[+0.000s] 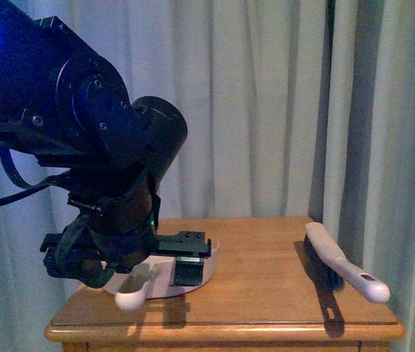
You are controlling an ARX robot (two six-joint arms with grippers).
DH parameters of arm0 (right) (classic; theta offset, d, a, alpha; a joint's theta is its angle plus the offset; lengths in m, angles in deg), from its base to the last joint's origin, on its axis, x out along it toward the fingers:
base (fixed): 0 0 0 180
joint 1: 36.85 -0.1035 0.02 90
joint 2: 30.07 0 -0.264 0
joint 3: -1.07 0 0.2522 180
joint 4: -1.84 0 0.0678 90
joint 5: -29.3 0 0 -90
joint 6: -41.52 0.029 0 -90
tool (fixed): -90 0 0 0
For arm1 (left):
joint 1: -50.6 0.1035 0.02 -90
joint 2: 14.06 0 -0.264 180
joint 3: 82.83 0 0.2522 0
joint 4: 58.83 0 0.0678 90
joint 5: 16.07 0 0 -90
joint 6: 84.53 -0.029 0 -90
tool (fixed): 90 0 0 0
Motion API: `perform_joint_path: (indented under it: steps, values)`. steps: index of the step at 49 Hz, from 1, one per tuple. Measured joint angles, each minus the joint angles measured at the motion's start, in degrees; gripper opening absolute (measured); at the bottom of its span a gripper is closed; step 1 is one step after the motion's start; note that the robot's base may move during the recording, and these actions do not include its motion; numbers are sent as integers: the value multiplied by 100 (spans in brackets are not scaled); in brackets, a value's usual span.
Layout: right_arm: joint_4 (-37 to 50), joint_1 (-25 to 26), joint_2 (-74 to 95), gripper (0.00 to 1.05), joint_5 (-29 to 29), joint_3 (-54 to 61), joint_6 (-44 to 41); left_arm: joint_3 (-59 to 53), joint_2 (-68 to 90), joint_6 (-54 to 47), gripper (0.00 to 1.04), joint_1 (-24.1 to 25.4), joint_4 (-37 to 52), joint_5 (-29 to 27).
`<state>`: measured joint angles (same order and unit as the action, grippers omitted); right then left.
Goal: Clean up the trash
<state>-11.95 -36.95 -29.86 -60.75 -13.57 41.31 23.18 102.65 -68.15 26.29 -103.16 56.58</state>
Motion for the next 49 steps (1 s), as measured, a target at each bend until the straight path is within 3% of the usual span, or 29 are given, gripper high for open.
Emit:
perform_joint_path:
  steps: [22,42,49]
  values:
    - [0,0,0,97,0,0,0,-74,190,-57,96,61,208,17]
    - [0,0,0,97,0,0,0,-352,188,-234,29,63,678,66]
    - [0,0,0,97,0,0,0,-516,101,-350,27,66,918,83]
